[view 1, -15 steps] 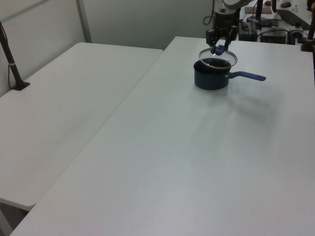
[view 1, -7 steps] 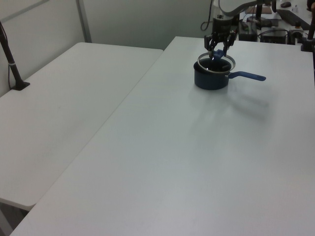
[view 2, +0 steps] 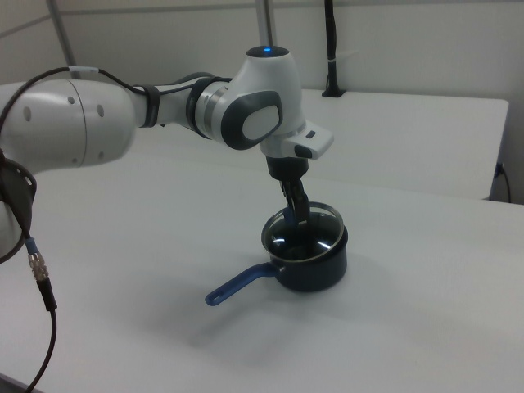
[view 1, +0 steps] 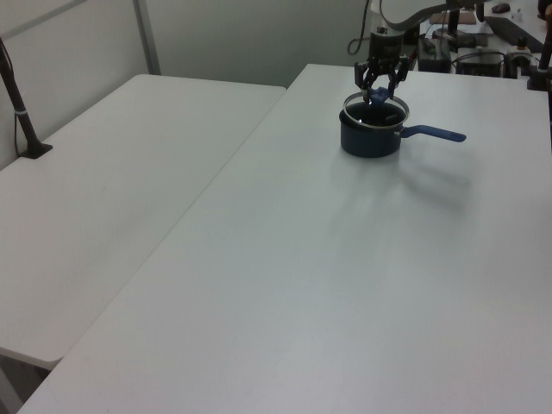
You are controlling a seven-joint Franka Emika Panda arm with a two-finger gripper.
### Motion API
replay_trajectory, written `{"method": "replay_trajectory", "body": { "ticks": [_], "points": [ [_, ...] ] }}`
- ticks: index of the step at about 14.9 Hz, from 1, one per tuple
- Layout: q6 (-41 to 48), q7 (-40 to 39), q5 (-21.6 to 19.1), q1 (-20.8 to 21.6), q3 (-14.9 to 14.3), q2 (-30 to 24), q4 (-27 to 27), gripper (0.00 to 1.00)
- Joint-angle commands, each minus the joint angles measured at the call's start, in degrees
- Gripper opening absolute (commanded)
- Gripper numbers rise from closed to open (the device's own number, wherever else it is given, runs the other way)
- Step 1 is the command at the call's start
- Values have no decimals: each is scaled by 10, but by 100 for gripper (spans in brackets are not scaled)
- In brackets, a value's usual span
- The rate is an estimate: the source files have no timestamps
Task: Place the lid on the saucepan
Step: 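Carry the glass lid over the navy saucepan opening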
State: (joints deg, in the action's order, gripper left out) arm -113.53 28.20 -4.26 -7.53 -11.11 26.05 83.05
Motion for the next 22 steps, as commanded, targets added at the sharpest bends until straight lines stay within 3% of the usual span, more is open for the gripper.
{"method": "replay_trajectory", "body": {
  "ticks": [1, 22],
  "points": [
    [-8, 30, 14, 3, 2, 12, -19, 61],
    [-8, 89, 21, 8, 6, 32, -39, 69]
  ]
}}
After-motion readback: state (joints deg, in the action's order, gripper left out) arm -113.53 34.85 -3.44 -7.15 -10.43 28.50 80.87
